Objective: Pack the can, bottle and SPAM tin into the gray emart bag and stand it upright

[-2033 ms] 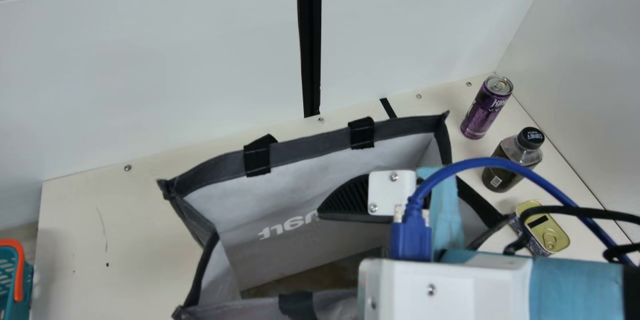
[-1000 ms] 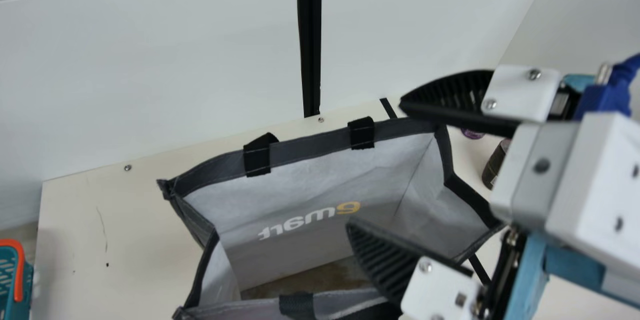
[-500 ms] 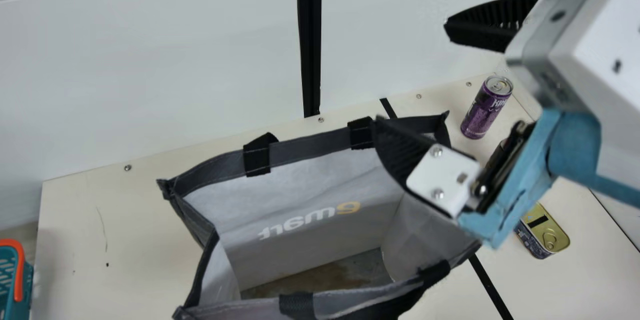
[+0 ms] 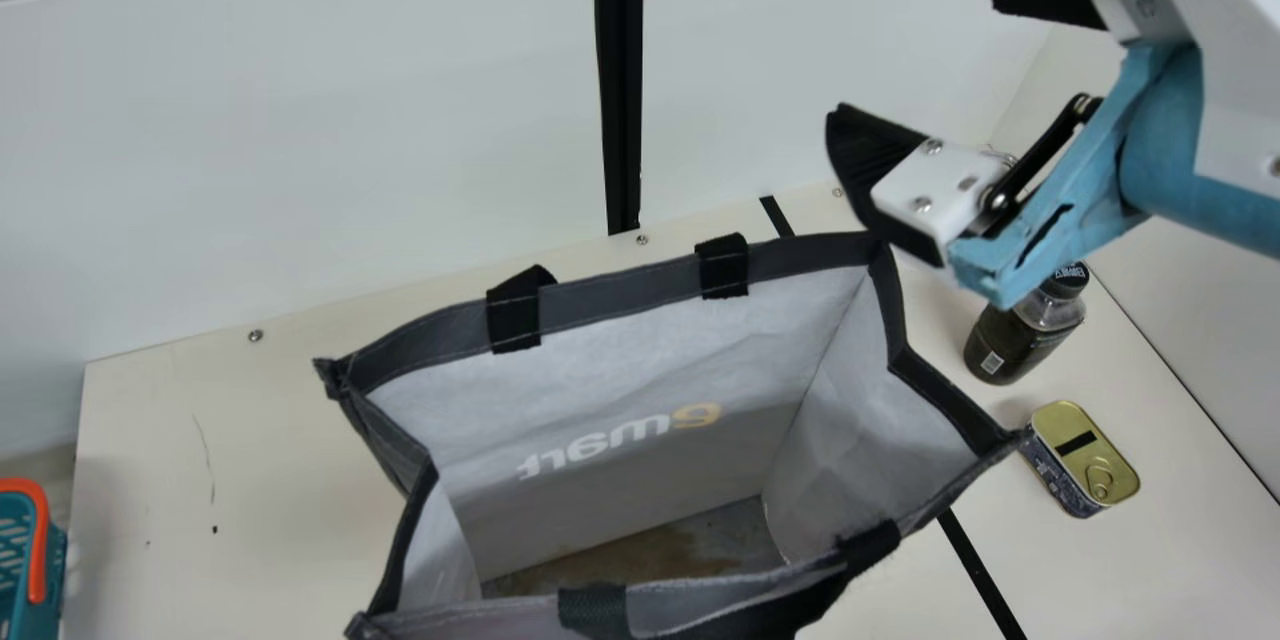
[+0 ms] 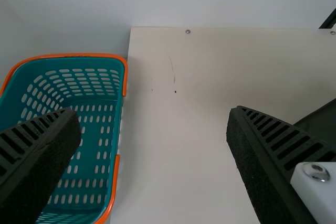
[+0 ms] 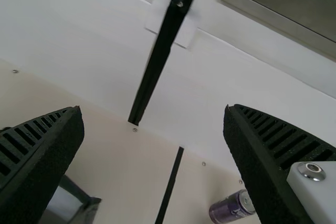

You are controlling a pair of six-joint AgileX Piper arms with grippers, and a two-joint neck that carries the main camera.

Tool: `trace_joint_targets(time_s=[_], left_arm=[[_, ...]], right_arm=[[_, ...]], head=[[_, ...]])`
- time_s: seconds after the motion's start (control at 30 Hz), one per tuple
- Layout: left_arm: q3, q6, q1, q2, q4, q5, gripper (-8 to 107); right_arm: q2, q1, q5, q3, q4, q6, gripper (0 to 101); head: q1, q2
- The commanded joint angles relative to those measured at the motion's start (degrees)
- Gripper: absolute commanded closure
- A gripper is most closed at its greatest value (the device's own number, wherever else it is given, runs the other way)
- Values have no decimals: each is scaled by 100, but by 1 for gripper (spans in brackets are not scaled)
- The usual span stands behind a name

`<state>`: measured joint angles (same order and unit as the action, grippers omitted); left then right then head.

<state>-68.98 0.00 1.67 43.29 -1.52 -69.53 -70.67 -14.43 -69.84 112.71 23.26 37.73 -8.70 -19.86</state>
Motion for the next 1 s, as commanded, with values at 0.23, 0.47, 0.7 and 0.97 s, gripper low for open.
trace_joint_targets(time_s=[0.23,0.47,0.7,0.97], left_arm=[[0,0,0,0,0,0,9],[0,0,0,0,0,0,9],[0,0,0,0,0,0,9],[0,0,0,0,0,0,9]], right_arm=[[-146,-747,-6,-143,43,147,6],[-215,-1077,-6,-258,-119,261,6],[-221,-1346,-6,-505,-284,366,6],[-179,-1528,-6,-906,-437,433,6]], head=[[-130,-14],[-130,-14],[-130,-14],[-130,-14]])
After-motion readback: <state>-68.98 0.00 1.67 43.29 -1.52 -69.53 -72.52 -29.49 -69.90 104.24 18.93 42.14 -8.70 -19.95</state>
